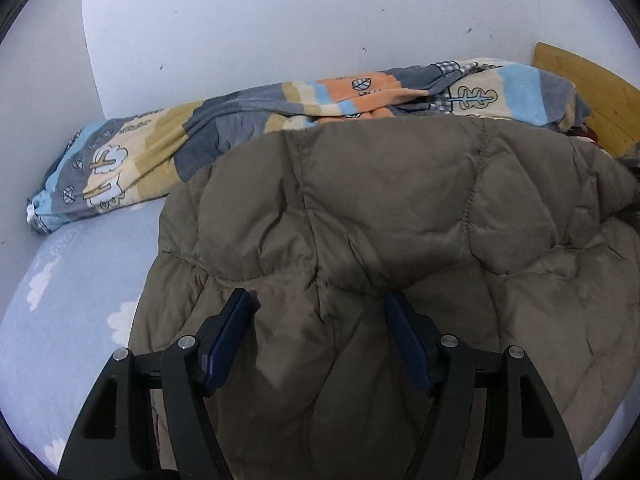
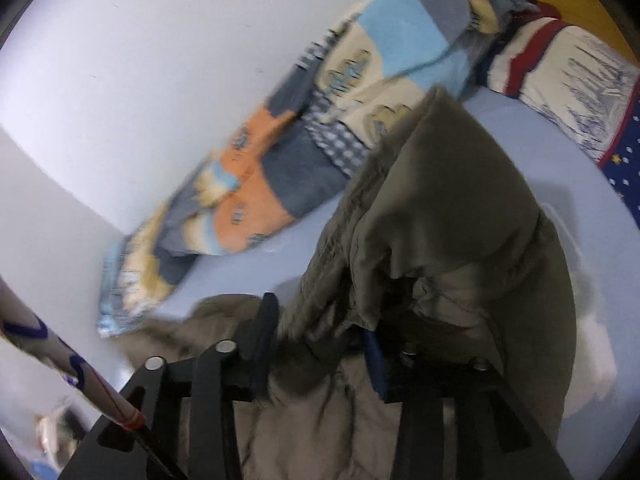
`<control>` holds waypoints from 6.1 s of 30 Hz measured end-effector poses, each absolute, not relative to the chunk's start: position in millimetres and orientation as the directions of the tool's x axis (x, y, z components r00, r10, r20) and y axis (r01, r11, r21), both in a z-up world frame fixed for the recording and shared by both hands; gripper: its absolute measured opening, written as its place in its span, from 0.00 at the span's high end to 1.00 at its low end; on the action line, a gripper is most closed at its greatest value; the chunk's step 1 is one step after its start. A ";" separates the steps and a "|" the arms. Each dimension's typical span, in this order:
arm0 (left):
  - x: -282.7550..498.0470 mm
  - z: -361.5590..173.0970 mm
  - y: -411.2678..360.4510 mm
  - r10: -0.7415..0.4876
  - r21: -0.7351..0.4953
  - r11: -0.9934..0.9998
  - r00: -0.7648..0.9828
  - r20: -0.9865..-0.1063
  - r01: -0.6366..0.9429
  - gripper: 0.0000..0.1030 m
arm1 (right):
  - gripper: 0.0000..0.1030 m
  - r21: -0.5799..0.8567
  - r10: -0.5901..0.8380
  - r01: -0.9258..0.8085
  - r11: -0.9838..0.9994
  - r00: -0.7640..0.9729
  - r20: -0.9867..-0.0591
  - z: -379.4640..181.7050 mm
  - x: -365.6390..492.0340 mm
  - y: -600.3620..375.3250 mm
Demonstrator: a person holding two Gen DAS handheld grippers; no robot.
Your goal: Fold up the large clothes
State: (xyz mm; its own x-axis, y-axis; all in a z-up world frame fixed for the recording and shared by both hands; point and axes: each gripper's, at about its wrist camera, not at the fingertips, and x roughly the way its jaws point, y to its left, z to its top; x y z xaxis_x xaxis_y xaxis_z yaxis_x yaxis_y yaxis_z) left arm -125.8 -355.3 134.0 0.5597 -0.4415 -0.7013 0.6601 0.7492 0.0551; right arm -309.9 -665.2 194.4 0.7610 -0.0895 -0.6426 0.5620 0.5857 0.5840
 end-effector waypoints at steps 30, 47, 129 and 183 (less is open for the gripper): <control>-99.6 93.4 -359.2 -0.380 0.032 0.789 0.529 -0.758 0.613 0.20 | 0.46 0.108 -0.273 0.610 0.785 0.497 -0.823 87.8 -276.3 -638.3; -202.4 134.6 -199.0 -0.395 -0.015 0.844 0.603 -0.693 0.536 0.20 | 0.47 0.239 -0.290 0.605 0.759 0.644 -0.708 177.6 -433.9 -502.6; -237.3 98.8 -309.1 -0.335 0.260 0.760 0.701 -0.629 0.596 0.20 | 0.30 0.107 -0.241 0.521 0.847 0.556 -0.795 105.2 -348.5 -476.5; -99.8 60.3 -122.1 -0.548 -0.563 0.826 0.215 -0.808 -0.011 0.20 | 0.28 0.410 -0.254 0.831 0.375 0.518 -0.817 107.1 -467.4 -603.8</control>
